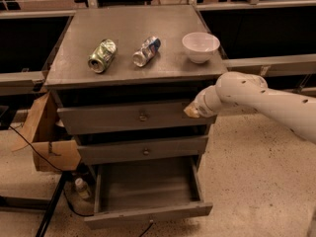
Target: Close top drawer
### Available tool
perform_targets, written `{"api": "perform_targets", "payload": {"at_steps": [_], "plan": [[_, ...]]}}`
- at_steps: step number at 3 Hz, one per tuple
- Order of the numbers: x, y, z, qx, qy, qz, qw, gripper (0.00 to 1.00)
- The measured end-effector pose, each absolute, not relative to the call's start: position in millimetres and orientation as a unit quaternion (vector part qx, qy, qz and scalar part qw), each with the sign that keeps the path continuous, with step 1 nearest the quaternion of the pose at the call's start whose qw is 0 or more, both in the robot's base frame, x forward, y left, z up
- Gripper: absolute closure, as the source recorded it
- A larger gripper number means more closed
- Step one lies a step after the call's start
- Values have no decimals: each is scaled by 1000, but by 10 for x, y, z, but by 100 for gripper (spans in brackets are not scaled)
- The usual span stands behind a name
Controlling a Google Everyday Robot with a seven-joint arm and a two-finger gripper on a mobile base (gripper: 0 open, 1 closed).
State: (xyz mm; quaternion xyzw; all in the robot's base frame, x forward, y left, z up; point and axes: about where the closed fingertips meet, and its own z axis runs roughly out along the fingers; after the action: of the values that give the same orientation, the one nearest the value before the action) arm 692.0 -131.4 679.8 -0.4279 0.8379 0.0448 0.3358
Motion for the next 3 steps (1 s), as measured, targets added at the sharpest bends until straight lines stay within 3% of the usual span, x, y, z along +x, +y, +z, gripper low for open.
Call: {"api": "perform_targets", "payload": {"at_steps": [3], "plan": [[7017,-1291,6728,-407,829,47,380,100]]}}
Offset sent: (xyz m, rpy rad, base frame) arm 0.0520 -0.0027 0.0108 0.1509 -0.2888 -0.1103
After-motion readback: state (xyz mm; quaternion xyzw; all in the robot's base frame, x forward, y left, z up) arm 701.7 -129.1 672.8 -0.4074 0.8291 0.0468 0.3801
